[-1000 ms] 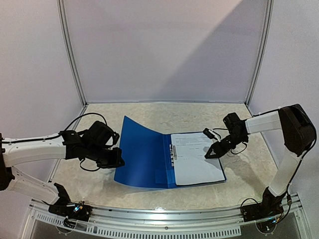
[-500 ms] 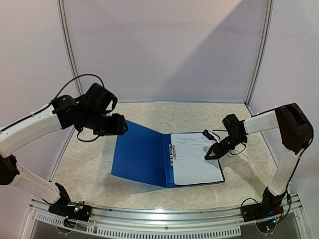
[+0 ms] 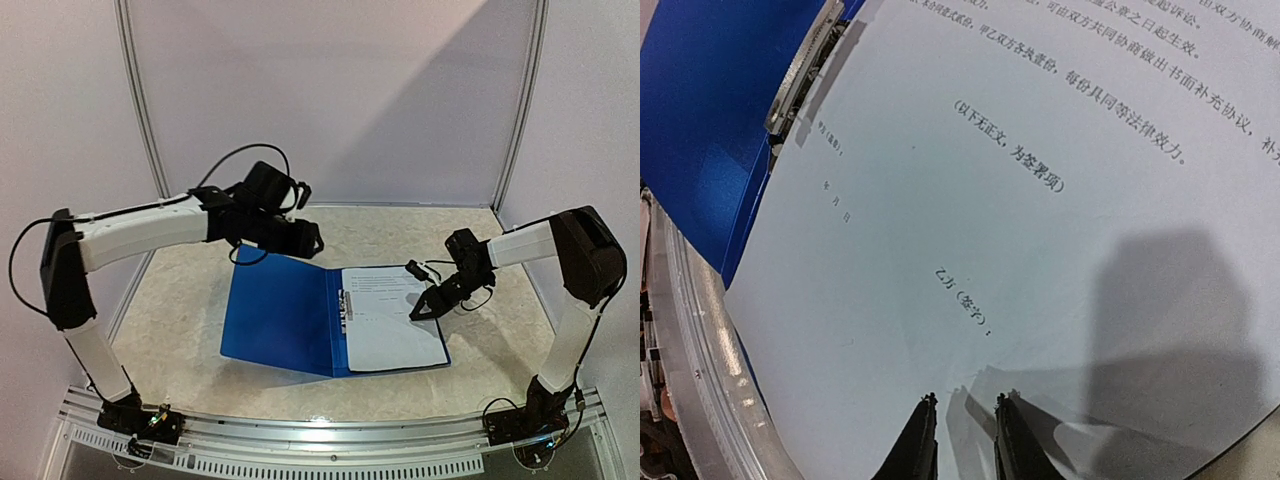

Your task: Put the files into the folder

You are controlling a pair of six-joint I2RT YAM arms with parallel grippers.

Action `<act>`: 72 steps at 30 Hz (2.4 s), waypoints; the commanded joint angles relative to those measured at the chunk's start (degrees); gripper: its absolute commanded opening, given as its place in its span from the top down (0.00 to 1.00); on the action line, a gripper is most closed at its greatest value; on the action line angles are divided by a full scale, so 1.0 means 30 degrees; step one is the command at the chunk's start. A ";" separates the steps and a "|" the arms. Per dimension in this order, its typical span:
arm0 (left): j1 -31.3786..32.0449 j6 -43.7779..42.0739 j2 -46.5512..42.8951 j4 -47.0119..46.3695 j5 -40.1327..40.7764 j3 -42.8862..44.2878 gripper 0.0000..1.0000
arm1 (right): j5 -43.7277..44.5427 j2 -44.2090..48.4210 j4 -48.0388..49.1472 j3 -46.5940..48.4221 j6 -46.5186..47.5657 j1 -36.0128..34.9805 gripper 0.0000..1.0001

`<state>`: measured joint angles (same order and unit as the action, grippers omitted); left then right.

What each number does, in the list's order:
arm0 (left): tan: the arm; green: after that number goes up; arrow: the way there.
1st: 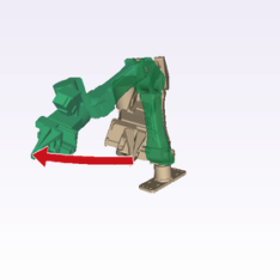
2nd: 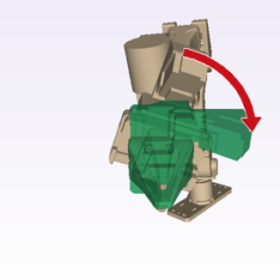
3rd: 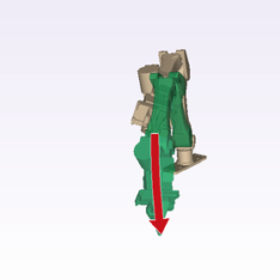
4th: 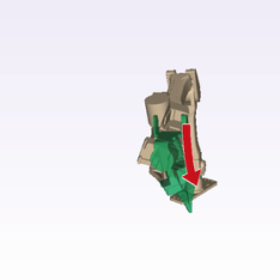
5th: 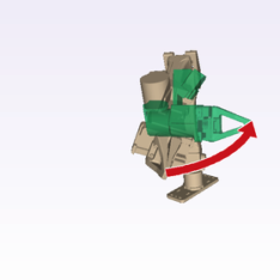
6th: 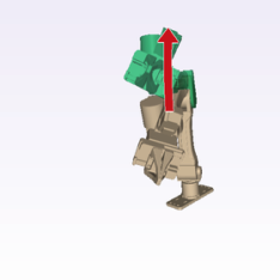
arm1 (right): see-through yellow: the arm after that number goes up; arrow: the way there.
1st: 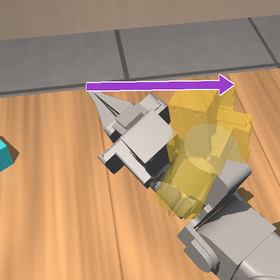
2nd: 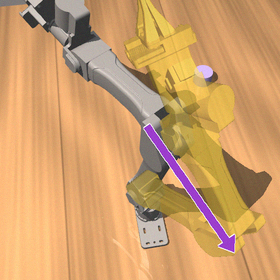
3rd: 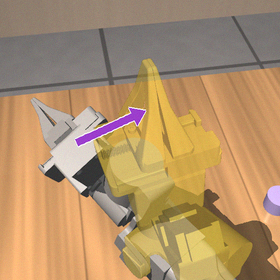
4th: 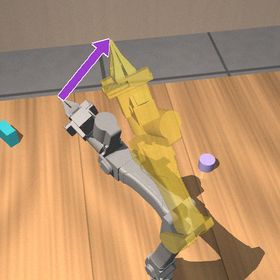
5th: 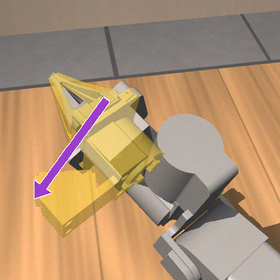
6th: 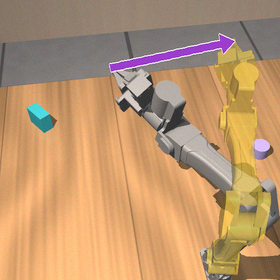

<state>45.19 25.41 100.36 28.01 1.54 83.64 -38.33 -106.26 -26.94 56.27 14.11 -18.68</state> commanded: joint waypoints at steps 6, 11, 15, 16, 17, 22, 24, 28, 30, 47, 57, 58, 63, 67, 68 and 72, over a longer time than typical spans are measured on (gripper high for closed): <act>-0.0241 -0.0737 0.4310 -0.5338 -0.3649 -0.1152 0.34 | 0.1508 -0.1222 -0.0804 -0.0331 0.0107 -0.0163 0.80; -0.0265 -0.0547 0.5941 -0.6176 -0.4872 -0.1014 0.31 | 0.1490 -0.1285 -0.0813 -0.0301 0.0070 -0.0161 0.79; -0.0308 -0.0404 0.6733 -0.6512 -0.5128 -0.0942 0.31 | 0.1469 -0.1388 -0.0865 -0.0271 0.0087 -0.0161 0.79; -0.0339 -0.0387 0.6896 -0.6621 -0.5265 -0.0931 0.31 | 0.1452 -0.1405 -0.0875 -0.0271 0.0098 -0.0161 0.79; -0.0369 -0.0373 0.7048 -0.6785 -0.5480 -0.0926 0.31 | 0.1439 -0.1432 -0.0884 -0.0278 0.0101 -0.0161 0.80; -0.0513 -0.0108 0.8041 -0.7274 -0.6490 -0.0582 0.30 | 0.1379 -0.1480 -0.0914 -0.0256 0.0146 -0.0153 0.80; -0.0572 0.0000 0.8450 -0.7634 -0.7119 -0.0469 0.31 | 0.1404 -0.1494 -0.0933 -0.0242 0.0160 -0.0137 0.80; -0.0676 0.0295 0.9028 -0.8180 -0.7961 -0.0257 0.33 | 0.1408 -0.1553 -0.0952 -0.0241 0.0160 -0.0142 0.80; -0.0733 0.0380 0.9136 -0.8557 -0.8372 -0.0348 0.35 | 0.1408 -0.1553 -0.0962 -0.0241 0.0189 -0.0154 0.80; -0.1292 0.2528 0.7379 -1.4118 -1.0942 -0.3423 0.48 | 0.1525 -0.1700 -0.0976 -0.0241 0.0190 -0.0154 0.80; -0.1294 0.3590 0.6797 -1.6362 -1.2116 -0.4434 0.49 | 0.1562 -0.1786 -0.0985 -0.0241 0.0131 -0.0159 0.80; -0.1294 0.3662 0.6816 -1.6579 -1.2273 -0.4502 0.49 | 0.1574 -0.1787 -0.0993 -0.0241 0.0153 -0.0161 0.80; -0.1294 0.3755 0.6706 -1.6989 -1.2635 -0.4947 0.51 | 0.1575 -0.1800 -0.1051 -0.0242 0.0160 -0.0141 0.80; -0.1278 0.3835 0.6344 -1.7135 -1.2785 -0.5470 0.52 | 0.1595 -0.1812 -0.1108 -0.0186 0.0161 -0.0146 0.80; -0.1265 0.3879 0.6210 -1.7196 -1.2811 -0.5668 0.52 | 0.1571 -0.1794 -0.1125 -0.0183 0.0160 -0.0159 0.80; -0.1137 0.4026 0.5579 -1.7337 -1.2894 -0.6297 0.53 | 0.1582 -0.1762 -0.1122 -0.0183 0.0133 -0.0146 0.80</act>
<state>41.71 37.04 120.70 -21.91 -35.83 66.37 -39.66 -107.61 -27.94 57.43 14.24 -18.57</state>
